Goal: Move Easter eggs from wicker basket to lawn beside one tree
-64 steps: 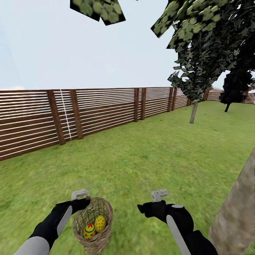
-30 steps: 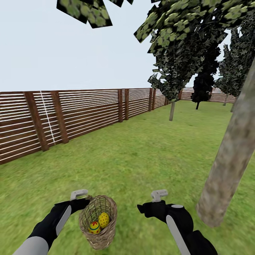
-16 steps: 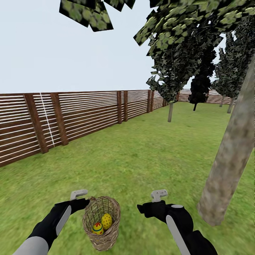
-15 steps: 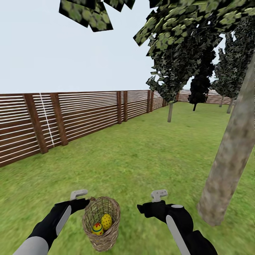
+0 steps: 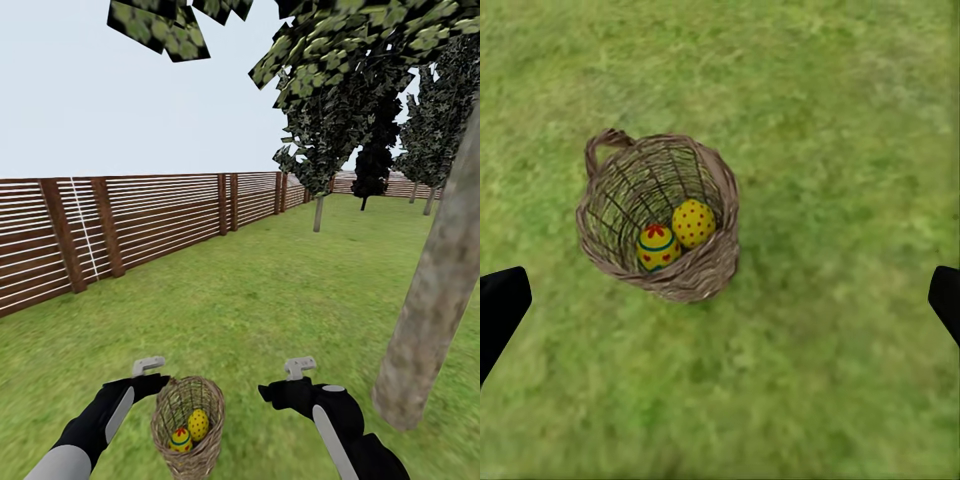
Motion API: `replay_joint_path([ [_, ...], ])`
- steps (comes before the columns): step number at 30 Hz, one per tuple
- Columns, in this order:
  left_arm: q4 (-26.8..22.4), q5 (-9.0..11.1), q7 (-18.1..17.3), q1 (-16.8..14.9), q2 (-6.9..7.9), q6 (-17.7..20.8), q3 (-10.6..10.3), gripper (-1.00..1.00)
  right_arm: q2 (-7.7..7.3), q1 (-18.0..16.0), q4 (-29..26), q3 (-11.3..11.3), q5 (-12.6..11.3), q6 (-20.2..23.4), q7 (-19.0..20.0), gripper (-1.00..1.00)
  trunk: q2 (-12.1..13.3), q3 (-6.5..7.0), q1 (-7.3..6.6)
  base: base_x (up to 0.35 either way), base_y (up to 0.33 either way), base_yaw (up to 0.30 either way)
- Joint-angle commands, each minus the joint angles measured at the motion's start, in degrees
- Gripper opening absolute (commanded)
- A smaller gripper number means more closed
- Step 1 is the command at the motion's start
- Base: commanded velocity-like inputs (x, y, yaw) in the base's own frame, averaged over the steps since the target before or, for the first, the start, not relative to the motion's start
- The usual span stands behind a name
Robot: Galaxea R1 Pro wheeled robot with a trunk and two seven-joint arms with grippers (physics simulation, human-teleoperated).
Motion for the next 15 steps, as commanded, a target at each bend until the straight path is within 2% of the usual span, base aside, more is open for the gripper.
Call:
replay_joint_path([
  [1, -0.06, 0.26, -0.07, 0.00, 0.01, 0.29, 0.04, 1.00, 0.01, -0.02, -0.04, 0.03, -0.39, 0.20, -0.35, 1.00, -0.04, -0.02, 0.04, 0.135, 0.000, -0.001],
  [15, -0.06, 0.25, -0.11, 0.00, 0.01, 0.24, 0.04, 1.00, 0.00, -0.02, -0.04, 0.90, -0.41, 0.04, -0.40, 1.00, -0.04, -0.01, 0.04, 0.066, 0.000, -0.001],
])
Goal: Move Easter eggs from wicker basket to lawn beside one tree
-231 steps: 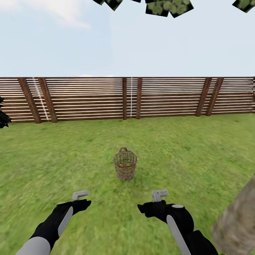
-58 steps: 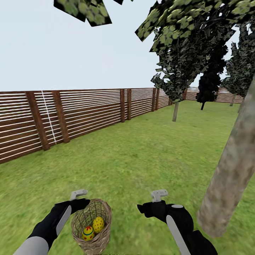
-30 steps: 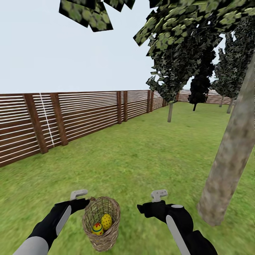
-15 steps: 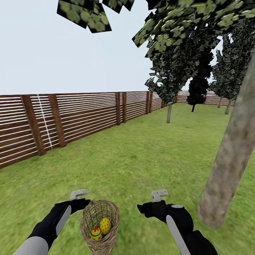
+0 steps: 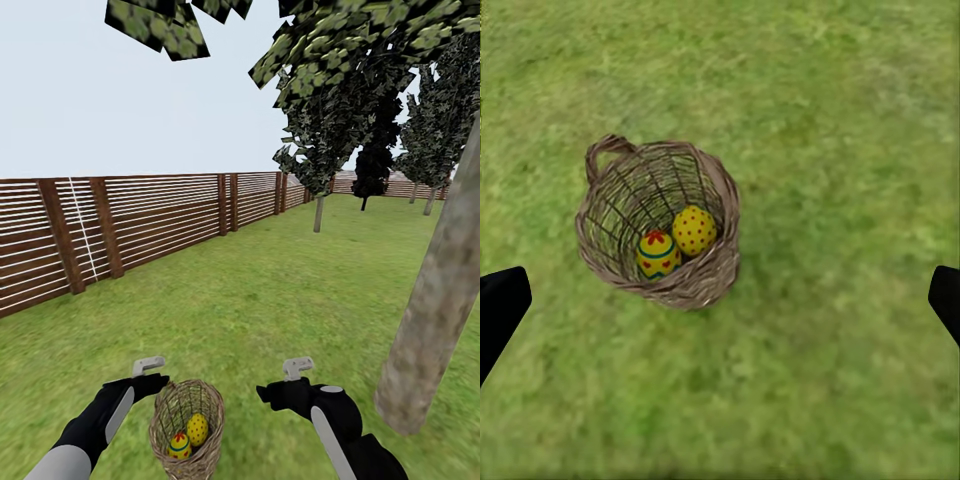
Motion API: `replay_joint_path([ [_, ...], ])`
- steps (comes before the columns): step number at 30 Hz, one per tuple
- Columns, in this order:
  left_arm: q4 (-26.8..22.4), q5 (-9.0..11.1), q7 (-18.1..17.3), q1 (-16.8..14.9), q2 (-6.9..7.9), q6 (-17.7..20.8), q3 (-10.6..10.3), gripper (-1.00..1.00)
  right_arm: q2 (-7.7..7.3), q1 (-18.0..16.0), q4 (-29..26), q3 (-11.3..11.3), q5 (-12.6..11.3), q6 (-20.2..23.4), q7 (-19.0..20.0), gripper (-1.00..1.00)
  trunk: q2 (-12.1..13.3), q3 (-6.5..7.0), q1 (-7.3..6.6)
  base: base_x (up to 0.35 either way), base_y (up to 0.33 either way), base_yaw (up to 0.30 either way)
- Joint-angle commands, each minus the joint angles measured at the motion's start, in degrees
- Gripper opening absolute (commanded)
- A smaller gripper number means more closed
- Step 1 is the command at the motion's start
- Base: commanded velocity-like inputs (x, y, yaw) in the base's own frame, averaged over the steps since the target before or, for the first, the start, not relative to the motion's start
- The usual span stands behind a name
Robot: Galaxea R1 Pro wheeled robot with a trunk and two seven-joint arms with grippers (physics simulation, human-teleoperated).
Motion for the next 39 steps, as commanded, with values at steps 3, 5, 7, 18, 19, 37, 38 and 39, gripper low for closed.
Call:
replay_joint_path([
  [3, -0.08, 0.26, -0.11, 0.00, 0.01, 0.31, 0.04, 1.00, 0.01, -0.02, -0.04, 0.10, -0.40, 0.22, -0.37, 1.00, -0.05, 0.03, 0.02, 0.024, 0.000, -0.060],
  [5, -0.10, 0.26, -0.14, 0.00, 0.07, 0.35, 0.04, 1.00, 0.01, -0.02, -0.04, 0.14, -0.43, 0.22, -0.38, 1.00, -0.05, 0.11, 0.02, 0.073, 0.000, -0.133],
  [7, -0.12, 0.26, -0.16, 0.00, 0.17, 0.36, 0.04, 1.00, 0.01, -0.02, -0.04, 0.16, -0.43, 0.22, -0.36, 1.00, -0.05, 0.22, 0.02, 0.111, 0.000, -0.168],
  [18, -0.14, 0.32, -0.18, 0.00, 0.66, 0.51, 0.04, 1.00, 0.01, -0.02, -0.04, 0.18, -0.41, 0.22, -0.38, 1.00, -0.05, 0.95, 0.02, 0.151, 0.000, -0.204],
  [19, -0.14, 0.32, -0.18, 0.00, 0.67, 0.52, 0.04, 1.00, 0.01, -0.02, -0.04, 0.18, -0.40, 0.22, -0.38, 1.00, -0.05, 1.02, 0.02, 0.063, 0.000, -0.213],
  [37, -0.15, 0.91, -0.18, 0.00, 0.86, 0.56, 0.04, 1.00, 0.01, -0.02, 0.01, 0.19, -0.37, 0.22, -0.38, 1.00, -0.05, 2.18, 0.02, -0.006, 0.148, -0.119],
  [38, -0.13, 0.96, -0.16, 0.00, 0.84, 0.56, 0.04, 1.00, 0.01, -0.02, 0.02, 0.19, -0.35, 0.22, -0.38, 1.00, -0.05, 2.24, 0.02, -0.016, 0.068, -0.107],
  [39, -0.12, 0.98, -0.15, 0.00, 0.83, 0.56, 0.04, 1.00, 0.01, -0.02, 0.03, 0.19, -0.34, 0.22, -0.38, 1.00, -0.05, 2.29, 0.02, -0.001, 0.055, -0.086],
])
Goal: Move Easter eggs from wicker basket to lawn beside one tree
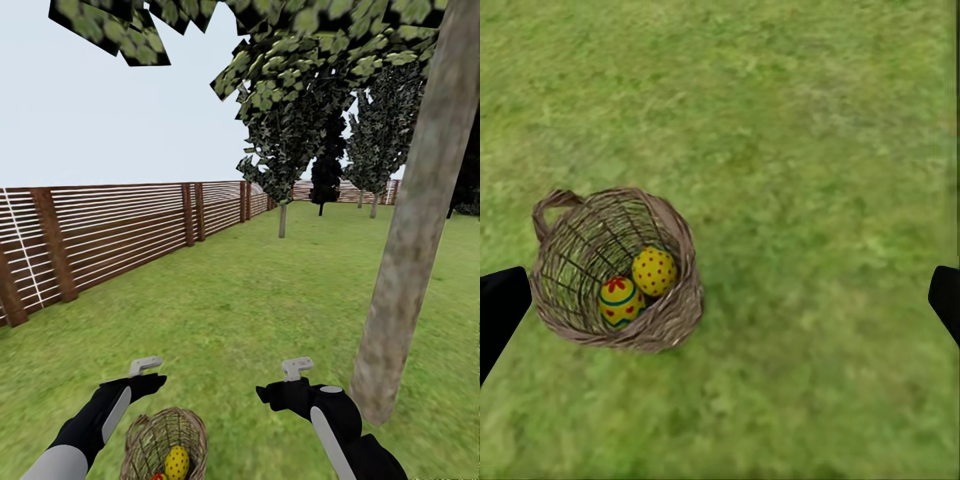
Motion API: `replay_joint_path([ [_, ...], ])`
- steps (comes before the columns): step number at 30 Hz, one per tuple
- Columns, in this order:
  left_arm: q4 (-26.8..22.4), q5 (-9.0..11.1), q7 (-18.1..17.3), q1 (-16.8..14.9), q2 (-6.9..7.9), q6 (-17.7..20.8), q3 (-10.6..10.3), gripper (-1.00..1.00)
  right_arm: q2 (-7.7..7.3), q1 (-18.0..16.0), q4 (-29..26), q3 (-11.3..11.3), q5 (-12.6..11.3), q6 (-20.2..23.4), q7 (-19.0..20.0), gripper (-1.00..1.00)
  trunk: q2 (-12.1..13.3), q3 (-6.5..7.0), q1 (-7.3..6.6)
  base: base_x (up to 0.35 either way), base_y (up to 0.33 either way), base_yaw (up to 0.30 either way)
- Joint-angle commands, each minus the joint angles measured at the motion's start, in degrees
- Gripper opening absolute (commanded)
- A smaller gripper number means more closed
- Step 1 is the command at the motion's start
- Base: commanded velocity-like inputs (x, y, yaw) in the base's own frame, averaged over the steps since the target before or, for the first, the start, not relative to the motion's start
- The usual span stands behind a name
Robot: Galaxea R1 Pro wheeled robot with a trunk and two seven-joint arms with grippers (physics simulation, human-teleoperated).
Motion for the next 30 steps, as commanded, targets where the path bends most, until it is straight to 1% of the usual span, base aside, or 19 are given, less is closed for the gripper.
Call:
replay_joint_path([
  [1, -0.04, 0.27, -0.04, 0.00, 0.01, 0.28, 0.04, 1.00, 0.01, -0.03, -0.06, 0.03, -0.40, 0.22, -0.37, 1.00, -0.04, 0.00, 0.03, 0.071, 0.035, -0.055],
  [5, -0.01, 0.26, 0.05, 0.00, 0.00, 0.24, 0.04, 1.00, 0.01, -0.03, -0.05, 0.04, -0.41, 0.22, -0.37, 1.00, -0.04, 0.08, 0.03, 0.134, 0.021, -0.032],
  [16, -0.04, 0.32, -0.08, 0.00, -0.01, 0.28, 0.04, 1.00, 0.01, -0.03, -0.01, 0.04, -0.41, 0.22, -0.37, 1.00, -0.04, 0.09, 0.03, 0.025, 0.004, -0.003],
  [25, -0.04, 0.32, -0.04, 0.00, 0.03, 0.29, 0.04, 1.00, 0.01, -0.03, -0.01, 0.03, -0.42, 0.22, -0.37, 1.00, -0.04, 0.10, 0.03, 0.097, 0.066, -0.001],
  [30, -0.01, 0.32, -0.03, 0.00, 0.06, 0.27, 0.04, 1.00, 0.01, -0.03, -0.01, -0.02, -0.42, 0.22, -0.37, 1.00, -0.04, 0.28, 0.03, 0.133, 0.104, -0.112],
])
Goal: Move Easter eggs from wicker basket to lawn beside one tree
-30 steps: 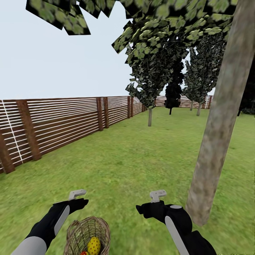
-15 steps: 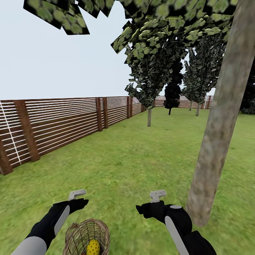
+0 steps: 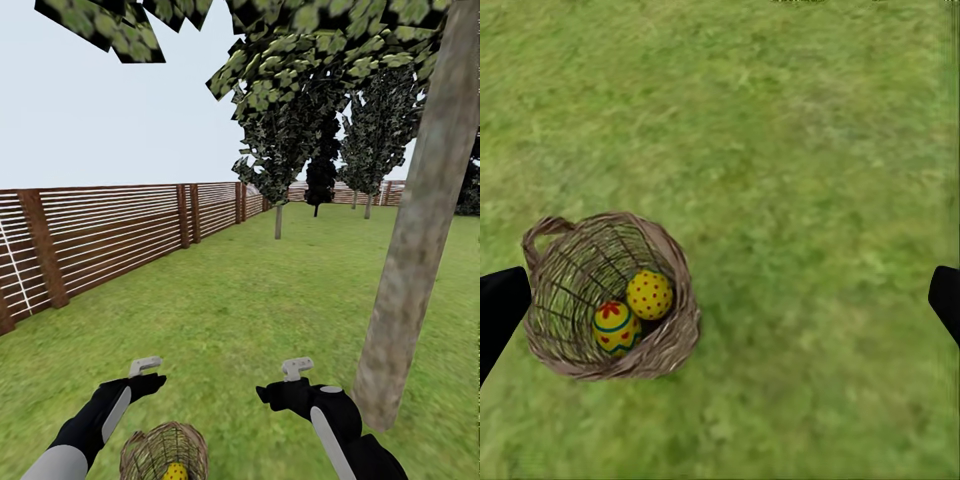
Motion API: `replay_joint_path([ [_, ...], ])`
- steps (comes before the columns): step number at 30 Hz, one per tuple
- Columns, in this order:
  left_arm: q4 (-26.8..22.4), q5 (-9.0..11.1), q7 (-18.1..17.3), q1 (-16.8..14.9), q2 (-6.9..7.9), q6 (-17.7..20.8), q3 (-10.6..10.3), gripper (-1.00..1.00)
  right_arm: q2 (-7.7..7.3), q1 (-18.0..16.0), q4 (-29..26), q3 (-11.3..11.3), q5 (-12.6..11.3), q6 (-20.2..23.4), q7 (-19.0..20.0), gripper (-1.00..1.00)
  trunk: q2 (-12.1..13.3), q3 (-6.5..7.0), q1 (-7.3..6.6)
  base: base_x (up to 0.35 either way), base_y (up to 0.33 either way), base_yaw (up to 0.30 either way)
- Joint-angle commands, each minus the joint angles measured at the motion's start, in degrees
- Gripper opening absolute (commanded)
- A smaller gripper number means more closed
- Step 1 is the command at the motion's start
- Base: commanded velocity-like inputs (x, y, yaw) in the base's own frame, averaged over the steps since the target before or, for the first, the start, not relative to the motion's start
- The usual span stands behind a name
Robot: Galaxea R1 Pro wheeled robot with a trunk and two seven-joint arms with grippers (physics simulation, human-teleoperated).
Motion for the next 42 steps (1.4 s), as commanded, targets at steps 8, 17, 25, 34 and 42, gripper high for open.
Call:
replay_joint_path([
  [8, -0.06, 0.25, -0.03, 0.01, 0.00, 0.32, 0.04, 1.00, 0.01, -0.03, -0.03, 0.07, -0.33, 0.22, -0.37, 1.00, -0.04, 0.36, 0.04, 0.091, 0.123, -0.153],
  [17, -0.06, 0.22, 0.00, 0.01, -0.03, 0.32, 0.04, 1.00, 0.01, -0.03, -0.03, 0.08, -0.39, 0.22, -0.37, 1.00, -0.04, 0.53, 0.04, 0.023, 0.095, -0.060],
  [25, 0.04, 0.14, 0.01, 0.01, -0.05, 0.61, 0.04, 1.00, 0.01, -0.03, -0.03, 0.06, -0.39, 0.22, -0.37, 1.00, -0.04, 0.58, 0.04, 0.021, 0.008, -0.020],
  [34, 0.03, 0.16, -0.07, 0.01, -0.08, 0.67, -0.04, 1.00, 0.01, -0.03, -0.03, -0.01, -0.39, 0.22, -0.37, 1.00, -0.04, 0.58, 0.04, 0.001, 0.000, -0.001],
  [42, 0.47, 0.11, -0.17, 0.01, -0.13, 0.67, -0.11, 1.00, -0.02, -0.03, -0.03, -0.03, -0.39, 0.22, -0.37, 1.00, -2.44, -0.50, 1.36, 0.000, 0.000, 0.000],
])
